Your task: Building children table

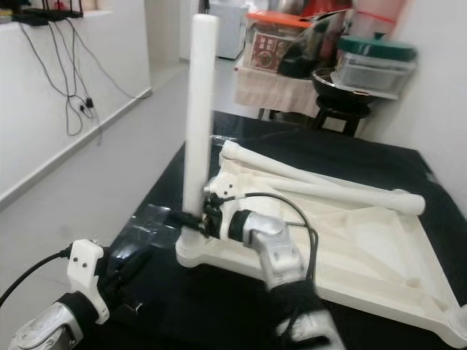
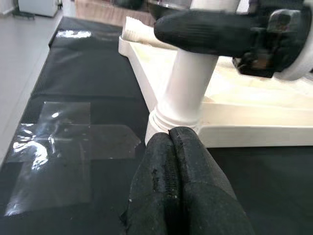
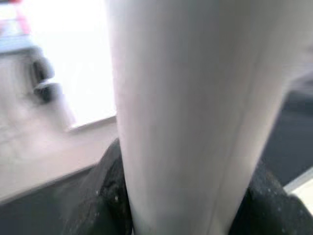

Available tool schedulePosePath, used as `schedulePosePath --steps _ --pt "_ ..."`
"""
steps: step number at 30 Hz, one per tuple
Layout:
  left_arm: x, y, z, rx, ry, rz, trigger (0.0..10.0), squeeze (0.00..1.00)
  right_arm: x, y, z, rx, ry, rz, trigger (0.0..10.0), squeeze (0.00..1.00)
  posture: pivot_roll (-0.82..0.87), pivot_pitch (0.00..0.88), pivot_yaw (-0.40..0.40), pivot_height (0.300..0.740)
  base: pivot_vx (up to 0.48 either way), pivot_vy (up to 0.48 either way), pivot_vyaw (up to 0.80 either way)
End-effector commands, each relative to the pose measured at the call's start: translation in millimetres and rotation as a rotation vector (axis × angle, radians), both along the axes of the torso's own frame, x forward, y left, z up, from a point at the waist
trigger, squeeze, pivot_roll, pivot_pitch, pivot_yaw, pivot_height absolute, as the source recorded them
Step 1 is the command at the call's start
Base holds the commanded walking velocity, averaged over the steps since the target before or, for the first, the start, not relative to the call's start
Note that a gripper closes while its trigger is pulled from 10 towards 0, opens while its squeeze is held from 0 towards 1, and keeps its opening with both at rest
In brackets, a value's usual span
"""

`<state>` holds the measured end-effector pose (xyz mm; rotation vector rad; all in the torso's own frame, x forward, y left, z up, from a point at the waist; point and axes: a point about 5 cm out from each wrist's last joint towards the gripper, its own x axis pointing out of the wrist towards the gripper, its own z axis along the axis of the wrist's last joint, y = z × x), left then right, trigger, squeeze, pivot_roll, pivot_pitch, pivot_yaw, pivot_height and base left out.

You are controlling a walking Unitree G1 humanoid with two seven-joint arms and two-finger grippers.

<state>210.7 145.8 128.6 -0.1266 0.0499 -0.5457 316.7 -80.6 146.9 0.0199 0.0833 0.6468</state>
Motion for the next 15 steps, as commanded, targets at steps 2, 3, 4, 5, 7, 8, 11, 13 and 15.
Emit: schedulePosePath --steps 2,3,4,5,7,8,11,13,15 --pt "0.1 1.4 -1 0.005 0.012 -0.004 10.0 0.0 -20.8 0.4 -23 -0.092 0.094 -0.125 0.0 0.0 0.06 0.008 -0.078 0.74 0.0 0.0 0.0" --pt "0.6 1.7 -1 0.009 0.011 -0.002 10.0 0.0 -28.6 7.0 -24 -0.08 0.102 -0.097 0.0 0.0 0.06 0.003 -0.081 0.74 0.0 0.0 0.0" --pt "2.0 1.2 -1 0.01 0.012 -0.006 10.0 0.0 -22.8 4.3 -24 -0.077 0.107 -0.093 0.0 0.0 0.09 0.0 -0.098 0.74 0.0 0.0 0.0" --pt "2.0 1.2 -1 0.01 0.012 -0.006 10.0 0.0 -22.8 4.3 -24 -0.077 0.107 -0.093 0.0 0.0 0.09 0.0 -0.098 0.74 0.0 0.0 0.0" --pt "3.4 -0.1 -2 0.011 0.012 -0.004 10.0 0.0 -8.4 -5.3 -22 -0.081 0.105 -0.127 0.0 0.0 0.09 0.0 -0.102 0.74 0.0 0.0 0.0" --pt "3.5 0.1 -2 0.009 0.01 0.004 10.0 0.0 -6.4 -7.2 -22 -0.094 0.11 -0.146 5.3 0.0 0.09 0.0 -0.103 0.74 0.0 0.0 0.0" --pt "3.7 0.1 -2 0.007 0.007 0.012 10.0 0.0 -5.8 -6.8 -22 -0.099 0.119 -0.131 10.0 0.0 0.1 0.0 -0.107 0.74 0.0 0.0 0.0" --pt "4.2 -0.4 -3 0.007 0.008 0.008 10.0 0.0 -2.5 -7.5 -21 -0.094 0.111 -0.084 10.0 0.0 0.1 0.0 -0.104 0.74 0.0 0.0 0.0" --pt "4.0 -0.5 -3 0.007 0.009 0.005 10.0 0.0 -1.6 -7.0 -17 -0.082 0.108 -0.056 10.0 1.0 0.1 0.0 -0.104 0.74 0.0 0.0 0.0"
